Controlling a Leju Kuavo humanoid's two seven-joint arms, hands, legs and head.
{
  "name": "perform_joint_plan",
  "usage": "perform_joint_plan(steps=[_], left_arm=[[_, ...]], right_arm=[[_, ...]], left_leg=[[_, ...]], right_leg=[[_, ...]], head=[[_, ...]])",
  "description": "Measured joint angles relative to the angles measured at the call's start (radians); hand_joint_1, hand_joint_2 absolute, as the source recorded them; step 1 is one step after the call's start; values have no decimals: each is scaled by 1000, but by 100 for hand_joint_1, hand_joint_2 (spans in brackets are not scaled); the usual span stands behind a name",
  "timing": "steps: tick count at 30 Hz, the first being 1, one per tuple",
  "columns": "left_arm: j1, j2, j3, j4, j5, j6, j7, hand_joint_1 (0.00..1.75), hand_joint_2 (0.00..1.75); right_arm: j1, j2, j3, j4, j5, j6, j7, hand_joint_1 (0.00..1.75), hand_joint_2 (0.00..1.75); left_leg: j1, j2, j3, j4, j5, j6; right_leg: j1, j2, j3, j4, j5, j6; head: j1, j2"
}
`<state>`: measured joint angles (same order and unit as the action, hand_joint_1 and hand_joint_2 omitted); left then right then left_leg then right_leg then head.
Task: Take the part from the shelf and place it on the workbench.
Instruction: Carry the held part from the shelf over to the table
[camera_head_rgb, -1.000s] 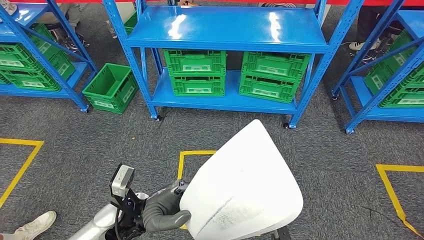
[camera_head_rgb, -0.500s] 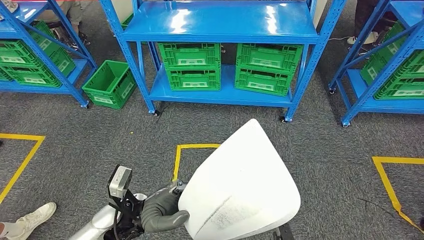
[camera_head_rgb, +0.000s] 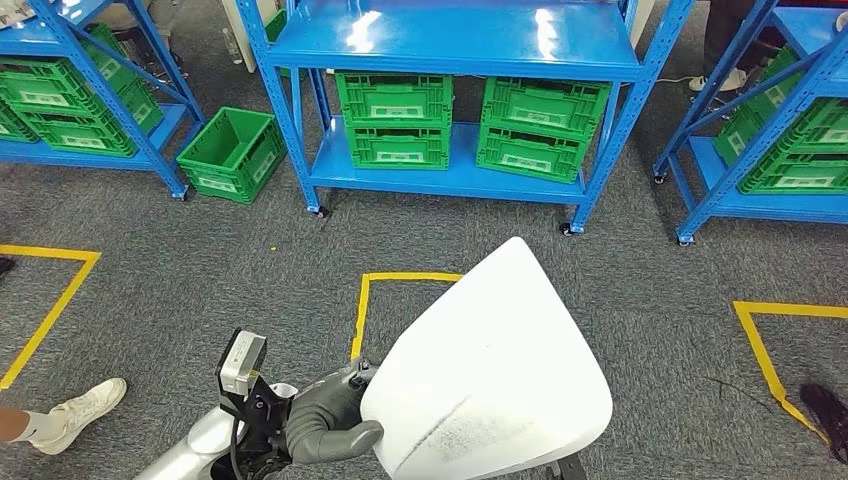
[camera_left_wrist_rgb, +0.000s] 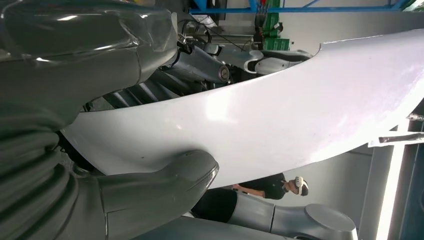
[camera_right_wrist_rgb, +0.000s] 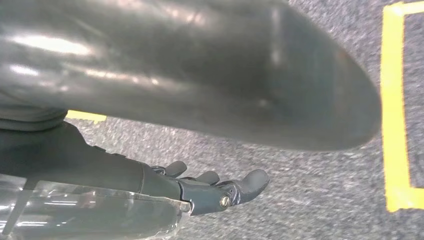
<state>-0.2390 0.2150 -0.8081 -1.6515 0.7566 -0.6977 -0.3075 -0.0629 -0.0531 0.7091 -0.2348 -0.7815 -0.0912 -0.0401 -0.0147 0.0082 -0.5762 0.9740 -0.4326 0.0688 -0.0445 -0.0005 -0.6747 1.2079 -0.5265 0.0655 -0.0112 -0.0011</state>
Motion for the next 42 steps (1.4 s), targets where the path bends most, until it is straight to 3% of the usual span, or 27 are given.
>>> perform_joint_plan(steps=[2, 3, 5, 8, 10, 12, 13, 14, 15, 17, 19, 22, 24, 27, 28, 29, 30, 32, 34, 37, 39, 42], left_arm=[[0, 0, -2, 0, 0, 0, 0, 175, 175], [0, 1, -3, 0, 0, 1, 0, 175, 175], [-1, 2, -3, 0, 0, 1, -1, 175, 175], [-1, 4, -3, 0, -2, 4, -4, 175, 175], [-1, 5, -3, 0, -3, 6, -5, 175, 175], [-1, 6, -4, 1, -3, 7, -6, 175, 175], [-1, 7, -5, 1, -4, 8, -7, 175, 175], [-1, 8, -5, 2, -4, 8, -8, 175, 175], [-1, 9, -6, 2, -5, 9, -9, 175, 175], [-2, 10, -6, 2, -8, 9, -11, 175, 175], [-5, 11, -5, 2, -12, 10, -14, 175, 175], [-5, 13, -6, 0, -15, 12, -17, 175, 175], [-7, 12, -6, -1, -17, 13, -18, 175, 175], [-9, 11, -8, -1, -20, 15, -19, 175, 175], [-8, 11, -9, 0, -21, 15, -19, 175, 175], [-7, 11, -10, 0, -23, 15, -19, 175, 175], [-7, 12, -11, 0, -23, 15, -19, 175, 175], [-6, 11, -12, 0, -24, 16, -19, 175, 175], [-6, 12, -12, 0, -24, 16, -19, 175, 175], [-6, 12, -12, 0, -25, 16, -19, 175, 175], [-5, 14, -11, -1, -25, 16, -19, 175, 175], [-5, 13, -11, -1, -25, 16, -19, 175, 175]], right_arm=[[-2, -3, 0, 0, 2, 0, 0, 0, 0], [-2, -3, 0, 0, 4, 1, 0, 0, 0], [-1, -3, 0, 0, 6, 1, 0, 0, 0], [0, -4, 0, 1, 12, 3, 1, 0, 0], [-1, -5, 0, 1, 16, 6, 1, 0, 0], [-1, -4, 0, 1, 20, 9, 2, 0, 0], [-1, -5, 0, 1, 22, 10, 3, 0, 0], [-1, -5, 0, 1, 23, 10, 3, 0, 0], [-1, -5, 0, 1, 26, 11, 4, 0, 0], [-2, -6, 1, 1, 30, 13, 5, 0, 0], [-3, -6, 1, 1, 35, 15, 6, 0, 0], [-5, -7, 2, 1, 39, 16, 7, 0, 0], [-6, -9, 2, 1, 40, 16, 7, 0, 0], [-5, -14, 3, 1, 42, 16, 7, 0, 0], [-4, -15, 3, 1, 42, 16, 8, 0, 0], [-3, -16, 3, 1, 42, 16, 8, 0, 0], [-3, -17, 3, 1, 43, 16, 9, 0, 0], [-4, -19, 3, 1, 44, 16, 9, 0, 0], [-5, -20, 4, 1, 46, 16, 9, 0, 0], [-5, -18, 4, 1, 46, 17, 10, 0, 0], [-6, -17, 4, 1, 46, 17, 10, 0, 0], [-4, -14, 4, 1, 46, 17, 10, 0, 0]], left_leg=[[-1, 2, -26, 27, 2, -8], [-2, 2, -36, 40, 1, -13], [-3, 2, -47, 52, 2, -23], [5, -1, -58, 73, -11, -39], [13, -5, -92, 160, -72, -54], [22, -5, -143, 293, -140, -66], [25, -5, -155, 333, -153, -70], [28, -5, -149, 334, -147, -71], [30, -3, -122, 293, -124, -70], [30, 17, -37, 148, -69, -66], [23, 31, 7, 59, -48, -57], [15, 13, 2, 41, -38, -35], [16, 1, 4, 22, -21, -17], [8, -20, -4, 15, -8, -1], [4, -29, -7, 15, -5, 1], [0, -40, -9, 16, -3, 3], [-2, -50, -10, 17, -2, 3], [-4, -70, -13, 25, -2, 1], [-7, -87, -22, 36, -3, -5], [-6, -102, -34, 42, -1, -18], [-4, -80, -50, 76, -24, -31], [11, -23, -134, 253, -114, -58]], right_leg=[[0, 0, 94, -135, 12, 6], [2, 1, 116, -171, 14, 1], [8, 3, 117, -180, 16, -14], [1, 2, 116, -180, 28, -36], [-2, 1, 112, -181, 35, -44], [-2, -1, 104, -180, 41, -45], [-2, -3, 101, -180, 43, -44], [-2, -6, 99, -180, 45, -42], [-3, -10, 99, -180, 46, -41], [-2, -18, 101, -181, 48, -37], [2, -28, 101, -183, 51, -29], [2, -44, 99, -192, 58, -10], [2, -34, 81, -157, 34, -12], [9, -10, -5, 30, -53, -33], [11, -7, -27, 80, -69, -34], [13, -5, -31, 94, -70, -31], [14, -2, -12, 63, -54, -26], [17, 22, 64, -82, -2, -20], [20, 42, 115, -183, 29, -27], [22, 28, 122, -197, 38, -42], [14, 13, 123, -200, 42, -49], [11, -13, 123, -200, 43, -52]], head=[[0, 0], [0, 0], [-1, 0], [-2, 0], [-4, 0], [-5, 0], [-5, 0], [-5, 0], [-6, 0], [-5, 0], [-5, 0], [-4, 0], [-1, 0], [4, 0], [4, 0], [4, 0], [4, 0], [4, 0], [3, 0], [3, 0], [-1, 0], [-7, 0]])
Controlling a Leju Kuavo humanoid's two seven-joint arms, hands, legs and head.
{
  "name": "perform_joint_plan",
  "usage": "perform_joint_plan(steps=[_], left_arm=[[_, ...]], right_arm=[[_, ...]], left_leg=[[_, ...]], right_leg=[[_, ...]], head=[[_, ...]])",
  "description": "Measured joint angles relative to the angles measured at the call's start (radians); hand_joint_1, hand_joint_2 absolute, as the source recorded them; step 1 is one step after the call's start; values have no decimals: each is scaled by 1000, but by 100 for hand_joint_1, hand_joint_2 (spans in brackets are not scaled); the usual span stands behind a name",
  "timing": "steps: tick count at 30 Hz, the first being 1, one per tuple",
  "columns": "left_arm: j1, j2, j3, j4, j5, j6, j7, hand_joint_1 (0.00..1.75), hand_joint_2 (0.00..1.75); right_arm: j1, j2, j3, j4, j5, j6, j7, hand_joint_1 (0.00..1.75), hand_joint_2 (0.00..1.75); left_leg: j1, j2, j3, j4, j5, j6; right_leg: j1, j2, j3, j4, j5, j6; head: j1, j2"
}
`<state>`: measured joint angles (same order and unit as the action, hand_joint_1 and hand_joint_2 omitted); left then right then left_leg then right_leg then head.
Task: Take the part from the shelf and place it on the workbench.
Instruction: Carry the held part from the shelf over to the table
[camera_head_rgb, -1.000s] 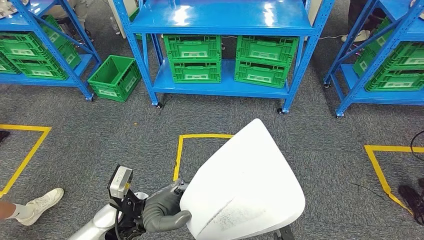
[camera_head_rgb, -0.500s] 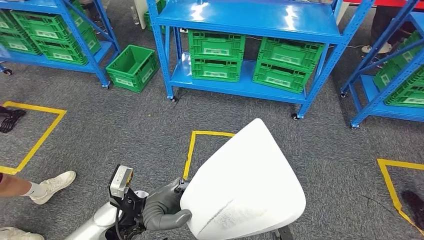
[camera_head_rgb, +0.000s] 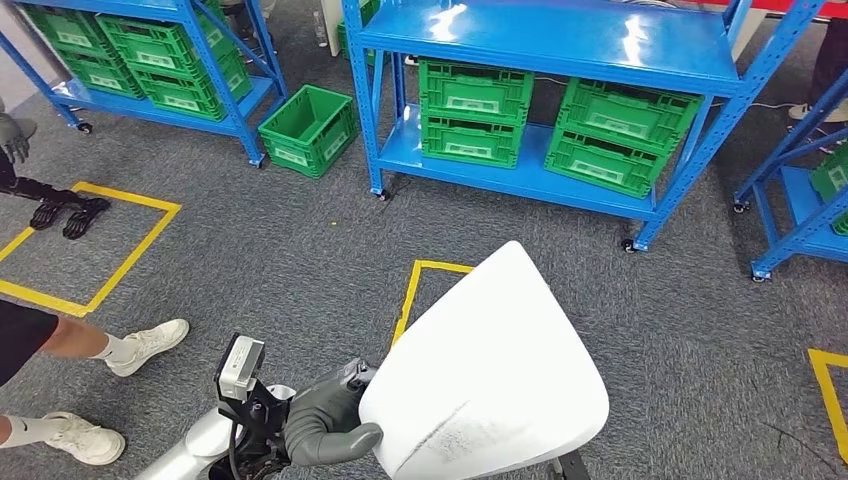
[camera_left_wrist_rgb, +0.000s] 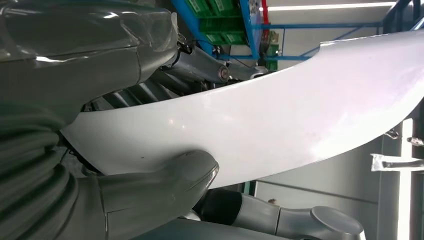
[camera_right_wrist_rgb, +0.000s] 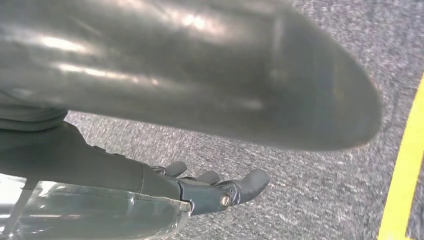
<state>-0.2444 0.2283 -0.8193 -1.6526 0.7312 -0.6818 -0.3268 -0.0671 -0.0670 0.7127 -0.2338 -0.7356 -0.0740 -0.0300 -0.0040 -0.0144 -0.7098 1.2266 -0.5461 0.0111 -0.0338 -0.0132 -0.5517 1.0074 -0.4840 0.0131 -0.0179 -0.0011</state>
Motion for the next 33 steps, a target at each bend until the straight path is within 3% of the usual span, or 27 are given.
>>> perform_joint_plan(steps=[1, 2, 3, 4, 6, 8, 12, 14, 15, 17, 18, 19, 20, 21, 23, 25, 28, 30, 32, 33], left_arm=[[0, 0, 0, 0, 0, 1, 1, 175, 175], [0, 0, 0, 1, 0, 1, 1, 175, 175], [0, 0, 0, 1, 0, 2, 2, 175, 175], [0, 0, 0, 1, 0, 2, 2, 175, 175], [0, 0, 1, 1, 2, 2, 3, 175, 175], [-1, 0, 2, 1, 4, 2, 3, 175, 175], [0, 1, 2, 1, 6, 2, 3, 175, 175], [2, 2, 2, 0, 8, 1, 3, 175, 175], [3, 2, 2, 0, 10, 0, 3, 175, 175], [9, 2, 2, -1, 14, -1, 5, 175, 175], [15, 3, 1, -1, 16, -1, 6, 175, 175], [23, 4, 1, -1, 17, -1, 8, 175, 175], [30, 6, 0, -1, 18, -1, 9, 175, 175], [36, 8, 0, -1, 19, -1, 9, 175, 175], [41, 10, 0, -1, 21, -1, 10, 175, 175], [45, 12, 1, -2, 22, -1, 11, 175, 175], [62, 17, 6, -3, 20, -1, 15, 175, 175], [74, 22, 12, -7, 15, -3, 18, 175, 175], [83, 23, 17, -9, 8, -7, 18, 175, 175], [88, 23, 19, -9, 6, -11, 18, 175, 175]], right_arm=[[1, 1, 0, 0, 0, 0, 0, 0, 0], [2, 1, 0, 0, 0, 0, 0, 0, 0], [2, 2, 0, 0, 0, 0, 0, 0, 0], [1, 3, 0, 0, 0, 0, -1, 0, 0], [1, 5, 0, 0, -1, 0, -3, 0, 0], [2, 7, 0, 0, -2, 0, -4, 0, 0], [3, 8, 0, 0, -3, -1, -4, 0, 0], [5, 13, 0, 0, -6, -6, -4, 0, 0], [8, 18, 0, 0, -7, -11, -5, 0, 0], [18, 25, 0, 0, -8, -19, -5, 0, 0], [25, 26, 0, 1, -7, -21, -5, 0, 0], [32, 27, 0, 2, -7, -22, -5, 0, 0], [37, 28, 0, 2, -6, -22, -5, 0, 0], [41, 28, 0, 3, -5, -22, -5, 0, 0], [42, 29, 0, 5, -4, -22, -5, 0, 0], [41, 31, 0, 7, -4, -22, -5, 0, 0], [40, 36, 0, 8, -1, -25, -6, 0, 0], [40, 38, 0, 9, 5, -29, -9, 0, 0], [47, 35, 2, 12, 13, -22, -11, 0, 0], [52, 32, 4, 15, 16, -16, -12, 0, 0]], left_leg=[[6, 8, -27, 53, -17, -6], [12, 12, -37, 72, -15, -11], [16, 17, -27, 51, 4, -13], [19, 25, 4, -9, 38, -14], [16, 65, 78, -152, 90, -8], [7, 93, 109, -215, 100, 1], [2, 85, 107, -216, 99, 7], [3, 68, 108, -222, 103, 17], [3, 50, 113, -231, 110, 27], [3, 9, 123, -250, 122, 45], [0, -9, 123, -251, 124, 49], [-3, -25, 123, -250, 124, 50], [-4, -40, 123, -249, 123, 50], [-5, -55, 123, -246, 122, 48], [-7, -82, 120, -235, 118, 42], [-9, -101, 112, -225, 112, 34], [-6, -113, 104, -220, 110, 24], [-5, -71, 82, -176, 82, 13], [0, -11, 24, -56, 21, -1], [5, 5, -11, 15, -6, -7]], right_leg=[[0, -10, -1, 0, 0, 0], [-1, -21, -1, 0, -1, 0], [-1, -31, -1, 0, -2, 1], [-2, -40, 0, 0, -2, 2], [1, -55, 3, -1, -5, 6], [5, -65, 5, -3, -6, 12], [6, -72, 6, -5, -7, 16], [4, -80, 9, -7, -9, 26], [3, -64, -6, 29, -30, 25], [2, -18, -69, 165, -91, 17], [3, 5, -109, 245, -121, 12], [3, 8, -129, 278, -126, 14], [3, 10, -131, 270, -114, 21], [3, 14, -113, 221, -87, 29], [1, 43, -54, 80, -24, 38], [2, 64, -22, 8, 5, 30], [4, 47, -16, 3, 10, 12], [-2, 30, -11, 1, 10, 2], [0, 10, -8, 0, 7, -4], [1, -2, -7, 0, 5, -6]], head=[[0, 0], [0, 0], [0, 0], [0, 0], [1, 0], [2, 0], [2, 0], [2, 0], [5, 0], [10, 0], [12, 0], [12, 0], [12, 0], [12, 0], [12, 0], [12, 0], [11, 0], [6, 0], [-1, 0], [-2, 0]])
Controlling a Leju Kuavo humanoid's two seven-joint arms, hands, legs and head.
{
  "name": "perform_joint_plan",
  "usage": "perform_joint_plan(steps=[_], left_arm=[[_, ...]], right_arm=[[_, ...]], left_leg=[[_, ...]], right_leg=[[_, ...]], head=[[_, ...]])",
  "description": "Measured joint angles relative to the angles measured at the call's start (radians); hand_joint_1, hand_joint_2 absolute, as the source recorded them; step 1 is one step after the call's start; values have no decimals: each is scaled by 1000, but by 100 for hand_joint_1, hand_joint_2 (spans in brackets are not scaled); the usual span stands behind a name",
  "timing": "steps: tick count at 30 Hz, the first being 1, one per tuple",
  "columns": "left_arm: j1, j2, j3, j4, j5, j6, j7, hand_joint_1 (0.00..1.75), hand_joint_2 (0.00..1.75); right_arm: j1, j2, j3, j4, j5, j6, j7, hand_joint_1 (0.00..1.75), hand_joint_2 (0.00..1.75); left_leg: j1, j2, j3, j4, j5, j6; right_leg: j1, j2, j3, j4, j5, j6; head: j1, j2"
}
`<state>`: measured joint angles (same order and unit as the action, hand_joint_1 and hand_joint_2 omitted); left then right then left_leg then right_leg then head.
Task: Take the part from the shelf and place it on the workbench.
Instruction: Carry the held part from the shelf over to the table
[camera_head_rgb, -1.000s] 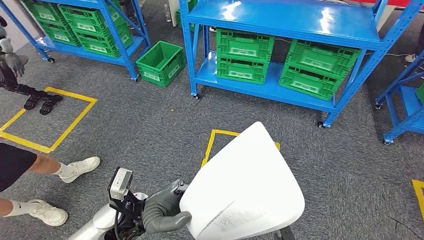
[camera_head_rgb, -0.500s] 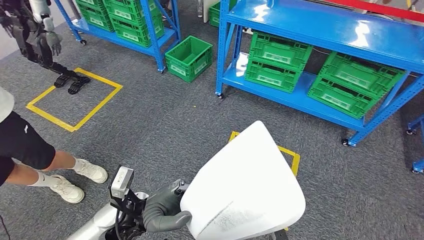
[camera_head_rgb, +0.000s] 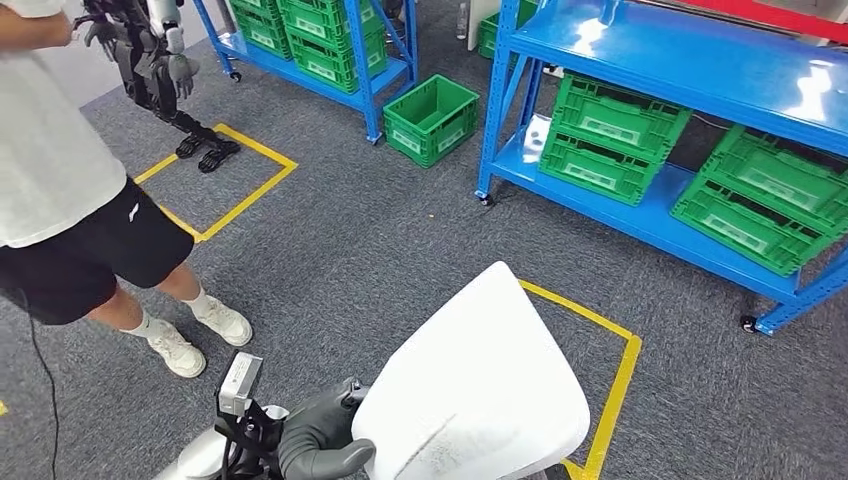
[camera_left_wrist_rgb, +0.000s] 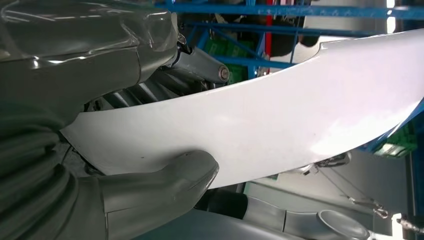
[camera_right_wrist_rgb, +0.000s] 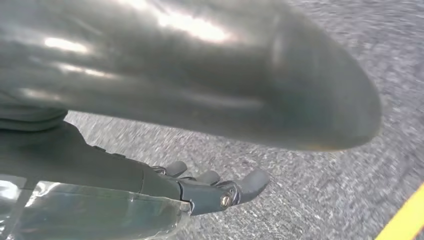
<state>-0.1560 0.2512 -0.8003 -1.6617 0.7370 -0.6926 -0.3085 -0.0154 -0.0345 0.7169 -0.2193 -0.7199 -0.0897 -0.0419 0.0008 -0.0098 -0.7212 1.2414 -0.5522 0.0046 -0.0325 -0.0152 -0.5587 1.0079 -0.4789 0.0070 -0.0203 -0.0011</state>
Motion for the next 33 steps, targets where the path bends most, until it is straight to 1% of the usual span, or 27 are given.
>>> perform_joint_plan(steps=[1, 2, 3, 4, 6, 7, 8, 10, 11, 12, 14, 16, 17, 18, 20, 21, 22, 23, 25, 26, 27, 28, 29, 30, 31, 32, 33], left_arm=[[7, -1, 2, 0, -3, -5, 0, 175, 175], [14, -2, 5, 0, -6, -10, -1, 175, 175], [20, -3, 7, 0, -11, -15, -3, 175, 175], [23, -4, 10, 0, -16, -19, -6, 175, 175], [26, -9, 19, -4, -23, -25, -14, 175, 175], [28, -12, 23, -5, -25, -27, -18, 175, 175], [31, -15, 28, -6, -25, -28, -23, 175, 175], [42, -21, 40, -7, -29, -31, -36, 175, 175], [48, -25, 47, -8, -33, -33, -44, 175, 175], [53, -31, 54, -8, -37, -35, -52, 175, 175], [56, -44, 65, -8, -44, -38, -61, 175, 175], [60, -54, 69, -6, -47, -38, -63, 175, 175], [63, -57, 71, -5, -49, -38, -64, 175, 175], [66, -60, 73, -4, -51, -38, -64, 175, 175], [67, -67, 78, -3, -56, -33, -64, 175, 175], [68, -70, 80, -3, -57, -28, -63, 175, 175], [68, -73, 83, -3, -58, -24, -62, 175, 175], [69, -74, 87, -3, -60, -20, -60, 175, 175], [72, -75, 91, -4, -65, -15, -55, 175, 175], [73, -74, 92, -4, -66, -13, -53, 175, 175], [73, -74, 92, -4, -67, -11, -50, 175, 175], [72, -74, 93, -4, -68, -9, -48, 175, 175], [71, -74, 93, -4, -68, -7, -46, 175, 175], [70, -74, 93, -4, -69, -6, -45, 175, 175], [70, -74, 93, -3, -69, -4, -43, 175, 175], [68, -74, 93, -2, -66, -1, -42, 175, 175], [65, -74, 92, 1, -58, 4, -37, 175, 175]], right_arm=[[5, -3, 2, 2, 3, 6, -1, 0, 0], [9, -7, 4, 5, 6, 10, -1, 0, 0], [11, -11, 6, 7, 11, 13, -1, 0, 0], [12, -15, 9, 9, 15, 15, -1, 0, 0], [14, -22, 15, 11, 23, 15, -1, 0, 0], [15, -27, 18, 12, 28, 15, -2, 0, 0], [17, -32, 22, 13, 34, 13, -3, 0, 0], [21, -44, 31, 12, 47, 6, -7, 0, 0], [21, -51, 36, 11, 54, 0, -9, 0, 0], [21, -59, 40, 10, 59, -6, -10, 0, 0], [22, -75, 47, 9, 66, -15, -11, 0, 0], [25, -86, 53, 9, 67, -20, -10, 0, 0], [28, -91, 55, 9, 68, -22, -8, 0, 0], [30, -95, 57, 9, 68, -24, -6, 0, 0], [30, -100, 60, 7, 69, -26, 2, 0, 0], [30, -102, 63, 5, 69, -27, 8, 0, 0], [29, -104, 65, 3, 70, -27, 13, 0, 0], [28, -105, 67, 0, 71, -26, 18, 0, 0], [24, -105, 69, -8, 71, -23, 24, 0, 0], [20, -104, 70, -13, 71, -21, 27, 0, 0], [17, -105, 70, -18, 71, -20, 29, 0, 0], [15, -105, 70, -22, 71, -19, 30, 0, 0], [13, -106, 70, -23, 71, -19, 32, 0, 0], [13, -106, 70, -25, 71, -18, 34, 0, 0], [12, -106, 70, -27, 71, -18, 36, 0, 0], [9, -106, 70, -29, 70, -18, 38, 0, 0], [4, -105, 70, -33, 68, -18, 39, 0, 0]], left_leg=[[4, 6, -26, 47, -12, -3], [7, 9, -34, 59, -7, -4], [9, 13, -19, 27, 16, -4], [10, 22, 16, -41, 50, 0], [4, 61, 91, -180, 96, 10], [0, 77, 112, -219, 103, 16], [-5, 83, 118, -232, 101, 21], [-7, 63, 124, -240, 105, 32], [-6, 50, 133, -251, 110, 37], [-5, 38, 142, -263, 117, 43], [-4, 14, 152, -278, 127, 51], [-6, -15, 152, -278, 129, 54], [-8, -31, 153, -277, 128, 54], [-8, -47, 153, -276, 128, 54], [-8, -77, 153, -269, 125, 50], [-9, -90, 151, -263, 121, 46], [-11, -100, 148, -257, 117, 41], [-12, -109, 145, -254, 114, 36], [-11, -119, 140, -251, 112, 29], [-10, -109, 136, -245, 109, 25], [-9, -87, 128, -225, 97, 20], [-8, -59, 110, -186, 74, 15], [-6, -28, 82, -126, 42, 8], [-2, -8, 45, -53, 9, 3], [2, 1, 10, 12, -15, -2], [6, 5, -12, 50, -23, -4], [8, 9, -13, 46, -10, -4]], right_leg=[[1, -12, 0, 0, -1, -1], [2, -25, 1, 0, -3, -2], [2, -36, 2, 0, -5, -2], [3, -45, 5, 0, -7, -1], [7, -63, 11, -2, -10, 4], [9, -70, 15, -4, -12, 9], [9, -79, 18, -6, -14, 14], [9, -96, 25, -12, -17, 26], [8, -91, 27, -9, -22, 31], [7, -74, 20, 10, -35, 31], [6, -20, -27, 114, -83, 23], [7, 8, -96, 243, -125, 19], [7, 11, -115, 270, -125, 23], [7, 13, -116, 255, -108, 31], [3, 29, -67, 123, -42, 49], [3, 43, -40, 57, -14, 50], [3, 53, -20, 13, 4, 45], [5, 58, -11, -7, 12, 36], [7, 45, -7, -8, 16, 18], [5, 39, -5, -9, 18, 12], [3, 31, -4, -10, 19, 6], [2, 22, -2, -11, 18, 1], [4, 13, 0, -11, 17, -3], [6, 2, 1, -11, 15, -7], [8, -9, 1, -11, 14, -8], [10, -20, 1, -11, 13, -9], [11, -31, 2, -11, 12, -10]], head=[[0, 0], [0, 0], [0, 0], [0, 0], [1, 0], [1, 0], [2, 0], [1, 0], [3, 0], [4, 0], [10, 0], [13, 0], [14, 0], [14, 0], [14, 0], [14, 0], [14, 0], [14, 0], [13, 0], [13, 0], [11, 0], [8, 0], [5, 0], [2, 0], [3, 0], [2, 0], [2, 0]])
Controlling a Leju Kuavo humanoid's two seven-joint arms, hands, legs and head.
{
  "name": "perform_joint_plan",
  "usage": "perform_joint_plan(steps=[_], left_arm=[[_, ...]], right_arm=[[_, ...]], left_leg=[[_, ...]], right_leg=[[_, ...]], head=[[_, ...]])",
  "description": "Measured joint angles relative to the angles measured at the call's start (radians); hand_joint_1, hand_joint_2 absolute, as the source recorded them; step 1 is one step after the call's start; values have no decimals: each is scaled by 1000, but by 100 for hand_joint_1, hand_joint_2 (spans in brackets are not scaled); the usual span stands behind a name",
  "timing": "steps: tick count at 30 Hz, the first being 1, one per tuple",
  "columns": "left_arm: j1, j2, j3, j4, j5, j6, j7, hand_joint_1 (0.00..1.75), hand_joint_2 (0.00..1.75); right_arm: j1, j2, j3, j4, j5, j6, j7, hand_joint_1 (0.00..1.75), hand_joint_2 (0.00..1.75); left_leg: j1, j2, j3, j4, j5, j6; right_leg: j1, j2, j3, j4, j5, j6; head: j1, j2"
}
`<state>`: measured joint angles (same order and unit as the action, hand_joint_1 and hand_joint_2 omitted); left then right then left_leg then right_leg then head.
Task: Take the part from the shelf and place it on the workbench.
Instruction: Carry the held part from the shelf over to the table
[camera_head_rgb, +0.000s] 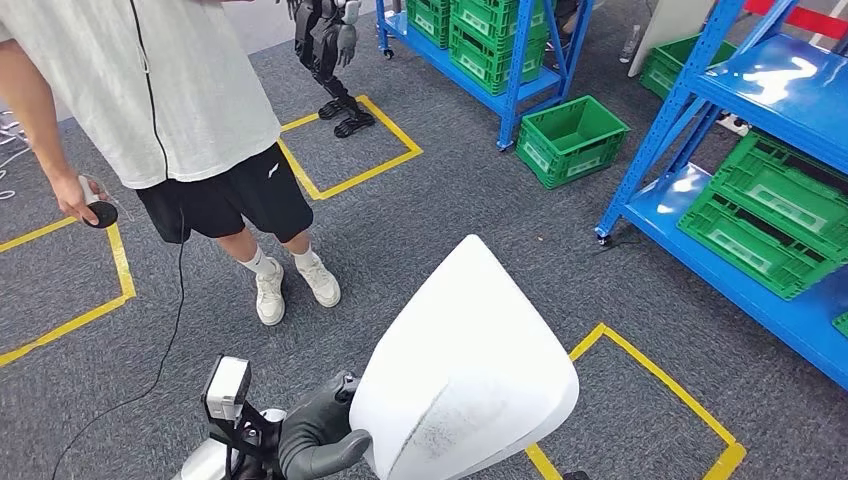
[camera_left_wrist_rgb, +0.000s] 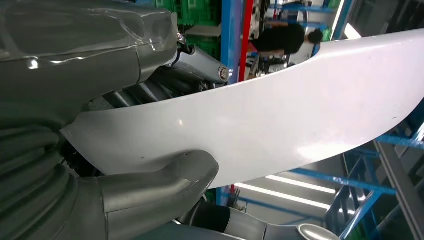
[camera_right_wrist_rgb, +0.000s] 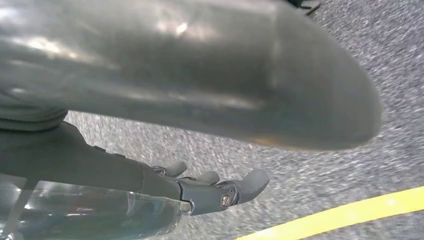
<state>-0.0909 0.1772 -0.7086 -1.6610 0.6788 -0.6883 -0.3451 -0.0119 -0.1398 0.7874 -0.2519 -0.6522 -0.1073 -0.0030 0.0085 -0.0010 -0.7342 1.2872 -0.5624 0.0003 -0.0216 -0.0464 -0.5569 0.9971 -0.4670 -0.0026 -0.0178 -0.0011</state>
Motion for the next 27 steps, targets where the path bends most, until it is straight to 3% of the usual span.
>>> perform_joint_plan(steps=[1, 3, 5, 6, 8, 10, 12, 14, 15, 16, 18, 19, 21, 23, 25, 27], left_arm=[[-6, 0, -1, 3, 13, 6, 7, 175, 175], [-28, -1, -5, 9, 43, 14, 24, 175, 175], [-54, -5, -8, 12, 55, 15, 32, 175, 175], [-64, -6, -10, 14, 54, 17, 35, 175, 175], [-77, -9, -16, 19, 51, 23, 38, 175, 175], [-86, -10, -23, 25, 53, 27, 36, 175, 175], [-93, -13, -29, 32, 56, 29, 33, 175, 175], [-95, -15, -36, 41, 57, 29, 33, 175, 175], [-95, -15, -39, 45, 57, 29, 33, 175, 175], [-95, -15, -42, 48, 57, 29, 33, 175, 175], [-95, -15, -45, 52, 57, 30, 33, 175, 175], [-96, -15, -47, 52, 57, 31, 34, 175, 175], [-98, -14, -50, 53, 56, 34, 36, 175, 175], [-100, -12, -53, 54, 55, 38, 38, 175, 175], [-102, -6, -57, 54, 54, 40, 38, 175, 175], [-110, -1, -62, 55, 51, 39, 38, 175, 175]], right_arm=[[-8, 1, 0, -5, -2, 0, 0, 0, 0], [-26, 4, -1, -15, -6, 2, 0, 0, 0], [-40, 8, -2, -23, -7, 4, 1, 0, 0], [-44, 10, -2, -25, -7, 6, 3, 0, 0], [-50, 16, -2, -26, -4, 14, 9, 0, 0], [-50, 22, -2, -25, -3, 19, 12, 0, 0], [-44, 24, -2, -24, -4, 23, 13, 0, 0], [-37, 25, -2, -23, -4, 25, 15, 0, 0], [-34, 25, -2, -22, -5, 26, 16, 0, 0], [-32, 25, -2, -22, -5, 26, 16, 0, 0], [-34, 26, -2, -21, -5, 27, 17, 0, 0], [-35, 26, -3, -21, -7, 29, 17, 0, 0], [-35, 29, -4, -18, -13, 33, 17, 0, 0], [-31, 36, -7, -15, -21, 36, 13, 0, 0], [-29, 42, -13, -12, -27, 37, 3, 0, 0], [-32, 44, -19, -10, -32, 37, -7, 0, 0]], left_leg=[[1, 6, 22, -47, 29, 2], [-3, 44, 98, -195, 93, 12], [-12, 73, 139, -279, 117, 23], [-15, 71, 139, -286, 117, 26], [-15, 45, 144, -297, 124, 36], [-9, 20, 158, -314, 137, 47], [-6, -5, 164, -321, 144, 53], [-8, -35, 161, -319, 144, 53], [-9, -51, 160, -318, 144, 53], [-9, -65, 159, -316, 143, 52], [-7, -90, 157, -308, 139, 45], [-9, -100, 154, -301, 135, 40], [-11, -117, 147, -292, 130, 30], [-10, -128, 139, -288, 129, 23], [-9, -92, 121, -253, 108, 15], [-9, -30, 64, -139, 55, 6]], right_leg=[[1, -10, 1, 0, -1, 0], [4, -27, 5, 0, -3, 3], [9, -44, 9, -1, -8, 11], [11, -53, 12, -2, -10, 16], [10, -69, 17, -4, -14, 26], [8, -35, 2, 38, -39, 28], [6, 20, -54, 156, -90, 20], [5, 38, -117, 266, -123, 20], [5, 40, -127, 274, -118, 25], [5, 43, -117, 242, -97, 33], [1, 66, -61, 108, -37, 48], [0, 83, -36, 54, -15, 48], [1, 101, -16, 13, 1, 35], [2, 86, -14, 14, 3, 21], [0, 69, -10, 12, 4, 10], [4, 51, -8, 11, 1, 2]], head=[[0, 0], [0, 0], [1, 0], [2, 0], [2, 0], [5, 0], [9, 0], [11, 0], [11, 0], [11, 0], [11, 0], [12, 0], [11, 0], [10, 0], [7, 0], [2, 0]])
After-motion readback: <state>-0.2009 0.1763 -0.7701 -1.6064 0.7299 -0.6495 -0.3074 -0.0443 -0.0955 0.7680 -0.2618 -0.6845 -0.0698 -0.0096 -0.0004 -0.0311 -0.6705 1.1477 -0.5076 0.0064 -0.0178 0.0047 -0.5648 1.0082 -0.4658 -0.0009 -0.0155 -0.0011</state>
